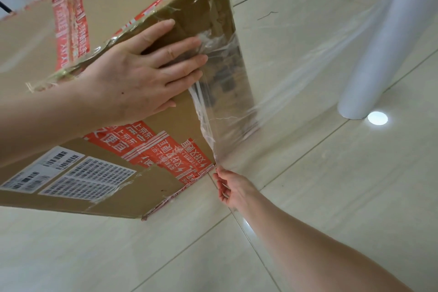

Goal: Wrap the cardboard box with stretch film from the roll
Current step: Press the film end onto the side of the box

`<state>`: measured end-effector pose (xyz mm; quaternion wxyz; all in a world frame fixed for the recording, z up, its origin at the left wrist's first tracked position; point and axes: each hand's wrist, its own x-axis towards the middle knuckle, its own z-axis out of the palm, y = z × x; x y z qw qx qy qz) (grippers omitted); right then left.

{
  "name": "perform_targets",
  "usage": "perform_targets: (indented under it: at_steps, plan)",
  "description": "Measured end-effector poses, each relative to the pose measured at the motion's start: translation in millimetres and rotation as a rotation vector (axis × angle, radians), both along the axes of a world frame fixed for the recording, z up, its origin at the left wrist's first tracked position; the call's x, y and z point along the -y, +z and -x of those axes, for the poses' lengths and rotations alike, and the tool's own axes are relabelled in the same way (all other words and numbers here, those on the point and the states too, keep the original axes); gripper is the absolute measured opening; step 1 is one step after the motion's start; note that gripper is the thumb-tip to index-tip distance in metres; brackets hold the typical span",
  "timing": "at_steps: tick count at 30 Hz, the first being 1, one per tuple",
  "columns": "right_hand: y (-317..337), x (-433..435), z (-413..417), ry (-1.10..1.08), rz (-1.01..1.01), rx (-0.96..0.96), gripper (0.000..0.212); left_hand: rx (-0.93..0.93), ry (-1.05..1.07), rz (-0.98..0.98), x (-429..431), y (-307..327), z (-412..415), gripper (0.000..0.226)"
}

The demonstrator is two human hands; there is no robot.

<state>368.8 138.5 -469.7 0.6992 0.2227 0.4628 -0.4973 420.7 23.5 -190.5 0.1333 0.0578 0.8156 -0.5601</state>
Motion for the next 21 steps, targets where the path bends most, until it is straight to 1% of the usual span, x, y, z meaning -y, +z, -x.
perform_targets:
  at_steps: [4, 6, 9, 11, 13, 14, 15, 16, 17, 19, 20, 21]
  plan:
    - [6.6, 11.5, 6.1, -0.038, 0.011, 0.027, 0.012, -0.069, -0.064, -0.177, 4.3, -0.4, -1.6, 0.049]
    - [8.8, 17.3, 7.7, -0.011, 0.030, 0.015, 0.012, -0.090, -0.087, -0.261, 6.0, -1.2, -2.5, 0.051]
    - [7.9, 23.9, 8.9, 0.014, 0.037, -0.004, 0.017, -0.119, -0.107, -0.311, 10.0, -6.0, -3.2, 0.049]
    - [6.4, 24.1, 8.8, 0.027, 0.037, -0.019, 0.016, -0.166, -0.066, -0.354, 11.9, -10.7, -5.8, 0.048]
    - [2.5, 23.5, 7.9, 0.014, 0.046, -0.012, 0.015, -0.234, 0.063, -0.559, 2.3, -15.3, -8.1, 0.042]
    - [1.0, 23.2, 7.0, -0.002, 0.053, 0.000, 0.014, -0.228, 0.146, -0.650, -9.4, -17.4, -6.2, 0.037]
    - [-0.8, 24.0, 6.5, -0.015, 0.058, 0.007, 0.011, -0.206, 0.170, -0.706, -25.3, -21.5, -0.6, 0.032]
    - [0.2, 24.3, 6.9, -0.030, 0.059, 0.009, 0.008, -0.218, 0.119, -0.704, -41.0, -26.6, 8.0, 0.028]
    - [0.4, 25.4, 6.8, -0.046, 0.048, 0.008, 0.010, -0.202, 0.017, -0.670, -53.0, -35.7, 15.9, 0.024]
    - [0.5, 26.3, 6.3, -0.062, 0.018, -0.001, 0.019, -0.034, -0.092, -0.634, -68.1, -63.7, 32.6, 0.023]
    - [0.1, 26.8, 6.1, -0.066, 0.020, -0.004, 0.021, 0.064, -0.102, -0.606, -66.5, -79.5, 41.2, 0.028]
    - [-1.5, 27.2, 5.1, -0.055, 0.038, -0.006, 0.020, 0.120, -0.125, -0.555, -62.2, -99.7, 49.7, 0.035]
